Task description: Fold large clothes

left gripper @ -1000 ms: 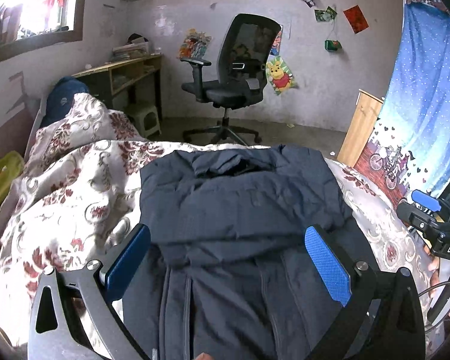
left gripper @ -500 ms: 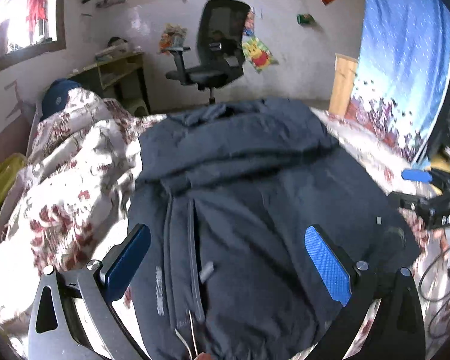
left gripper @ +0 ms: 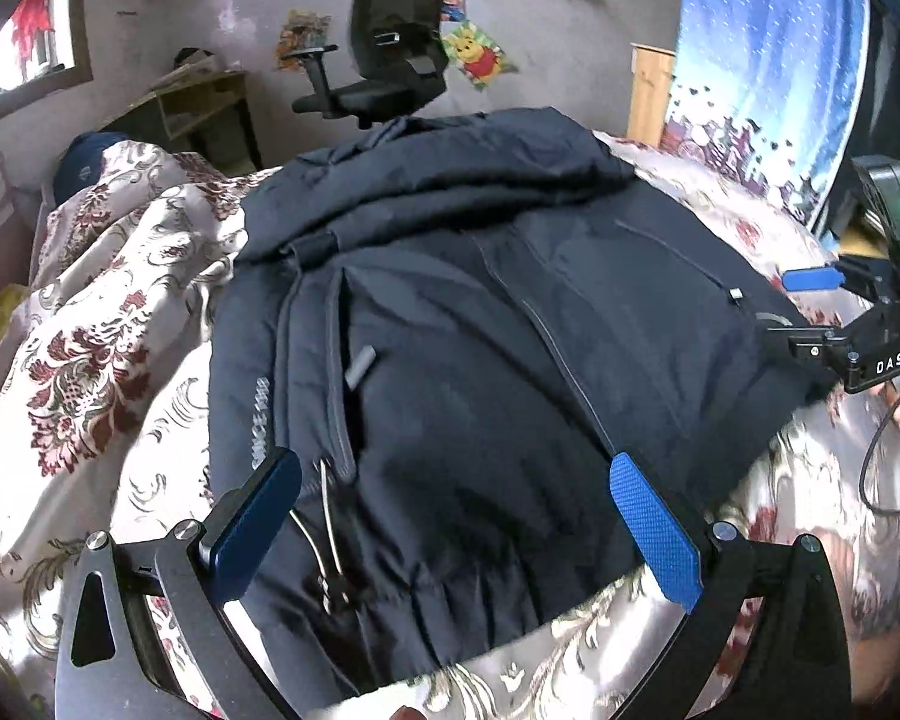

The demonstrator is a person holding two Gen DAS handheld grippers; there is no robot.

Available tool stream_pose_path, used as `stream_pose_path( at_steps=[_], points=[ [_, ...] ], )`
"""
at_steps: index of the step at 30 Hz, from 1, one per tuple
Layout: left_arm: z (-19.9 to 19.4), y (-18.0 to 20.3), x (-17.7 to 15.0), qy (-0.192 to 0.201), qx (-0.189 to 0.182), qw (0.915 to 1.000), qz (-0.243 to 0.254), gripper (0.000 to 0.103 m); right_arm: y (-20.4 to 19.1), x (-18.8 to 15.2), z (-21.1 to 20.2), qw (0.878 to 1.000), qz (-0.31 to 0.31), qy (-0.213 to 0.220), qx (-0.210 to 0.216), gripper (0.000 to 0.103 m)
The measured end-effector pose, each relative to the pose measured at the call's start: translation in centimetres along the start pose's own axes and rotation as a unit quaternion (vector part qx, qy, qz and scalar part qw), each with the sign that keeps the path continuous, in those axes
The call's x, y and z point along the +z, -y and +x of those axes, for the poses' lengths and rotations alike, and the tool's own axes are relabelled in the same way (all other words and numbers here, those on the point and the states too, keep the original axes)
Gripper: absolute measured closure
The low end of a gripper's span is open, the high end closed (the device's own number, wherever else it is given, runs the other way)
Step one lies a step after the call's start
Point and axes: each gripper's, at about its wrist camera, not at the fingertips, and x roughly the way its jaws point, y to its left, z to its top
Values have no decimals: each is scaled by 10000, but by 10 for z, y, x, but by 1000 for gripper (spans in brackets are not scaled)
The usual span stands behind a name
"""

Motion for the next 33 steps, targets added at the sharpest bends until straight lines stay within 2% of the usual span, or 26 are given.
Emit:
stream_pose_path(
  at_steps=[6, 17, 22, 27, 33],
  points=[
    [5, 5, -25, -271, -137, 9995, 49, 2, -2, -21, 5, 9992, -133, -303, 219, 0],
    [8, 1, -52, -551, -111, 9983, 184, 2, -8, -41, 10, 9960, -473, -712, 244, 0],
    [9, 12, -59, -473, 87, 9973, 546, 2, -14, -51, 13, 9923, -884, -860, 83, 0],
    [16, 21, -67, -464, 332, 9945, 875, 2, -11, -57, 17, 9906, -994, -925, -173, 0],
    [30, 24, -77, -697, 422, 9914, 1022, 2, -5, -60, 26, 9881, -1039, -1013, -516, 0]
  ],
)
